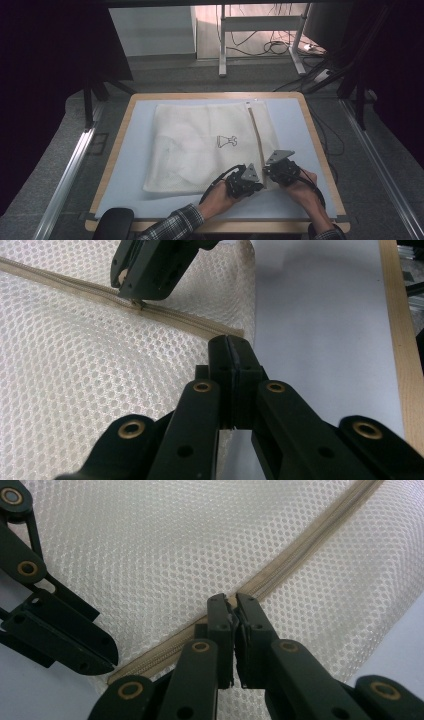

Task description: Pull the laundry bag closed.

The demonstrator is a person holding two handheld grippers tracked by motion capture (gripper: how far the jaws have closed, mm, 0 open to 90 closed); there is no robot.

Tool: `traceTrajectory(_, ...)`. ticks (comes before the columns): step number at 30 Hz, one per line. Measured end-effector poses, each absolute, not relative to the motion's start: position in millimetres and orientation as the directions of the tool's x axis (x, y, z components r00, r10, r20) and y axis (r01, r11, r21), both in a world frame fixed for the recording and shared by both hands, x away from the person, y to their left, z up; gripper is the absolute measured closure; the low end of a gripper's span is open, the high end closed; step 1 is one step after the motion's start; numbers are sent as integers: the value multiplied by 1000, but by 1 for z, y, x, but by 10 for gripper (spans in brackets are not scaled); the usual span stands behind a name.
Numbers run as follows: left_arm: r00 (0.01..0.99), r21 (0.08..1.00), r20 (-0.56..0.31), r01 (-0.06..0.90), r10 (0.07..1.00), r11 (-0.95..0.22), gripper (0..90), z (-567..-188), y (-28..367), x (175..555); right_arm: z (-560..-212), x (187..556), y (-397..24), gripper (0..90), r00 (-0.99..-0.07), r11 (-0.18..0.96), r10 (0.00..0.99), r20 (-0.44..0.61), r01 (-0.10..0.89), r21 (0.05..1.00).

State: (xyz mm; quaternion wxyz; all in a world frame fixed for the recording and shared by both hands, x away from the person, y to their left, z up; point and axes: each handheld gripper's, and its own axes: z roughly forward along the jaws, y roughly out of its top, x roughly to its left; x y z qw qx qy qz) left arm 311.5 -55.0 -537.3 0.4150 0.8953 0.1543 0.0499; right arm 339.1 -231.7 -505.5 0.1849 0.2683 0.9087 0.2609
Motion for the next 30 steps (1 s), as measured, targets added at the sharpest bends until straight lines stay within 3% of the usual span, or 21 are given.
traceTrajectory(13, 946, 762, -52, 245, 321, -599, 900, -538, -55, 312, -505, 346, -228, 865, -778, 748, 566, -271, 347, 566)
traceTrajectory(30, 945, 760, -49, 244, 322, -602, 900, -538, -55, 311, -504, 362, -228, 861, -770, 738, 579, -268, 356, 573)
